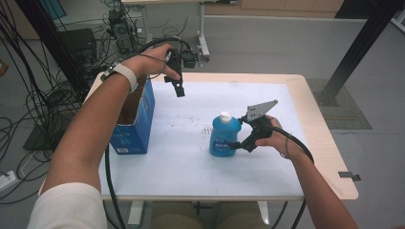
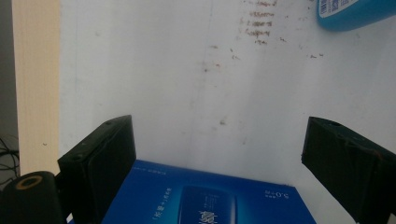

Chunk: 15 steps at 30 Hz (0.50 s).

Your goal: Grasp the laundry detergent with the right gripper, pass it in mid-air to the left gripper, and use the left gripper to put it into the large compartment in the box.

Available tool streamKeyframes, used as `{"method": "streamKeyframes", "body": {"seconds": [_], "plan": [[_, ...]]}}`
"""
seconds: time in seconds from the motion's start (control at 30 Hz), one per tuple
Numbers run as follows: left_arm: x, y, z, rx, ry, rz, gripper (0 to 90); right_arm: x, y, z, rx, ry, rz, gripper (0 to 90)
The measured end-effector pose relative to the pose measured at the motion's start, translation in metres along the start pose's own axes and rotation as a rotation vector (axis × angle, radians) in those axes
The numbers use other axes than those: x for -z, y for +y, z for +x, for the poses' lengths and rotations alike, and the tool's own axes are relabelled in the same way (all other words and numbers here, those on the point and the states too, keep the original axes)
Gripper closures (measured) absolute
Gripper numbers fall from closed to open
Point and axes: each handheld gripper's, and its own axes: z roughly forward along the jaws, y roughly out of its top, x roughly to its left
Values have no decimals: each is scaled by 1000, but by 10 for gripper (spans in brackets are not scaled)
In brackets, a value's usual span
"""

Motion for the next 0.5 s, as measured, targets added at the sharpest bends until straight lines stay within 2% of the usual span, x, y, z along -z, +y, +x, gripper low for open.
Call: {"method": "streamKeyframes", "body": {"seconds": [0.5], "plan": [[-1, -2, 0, 4, -1, 2, 103, -7, -2, 0, 2, 1, -15, 96]]}}
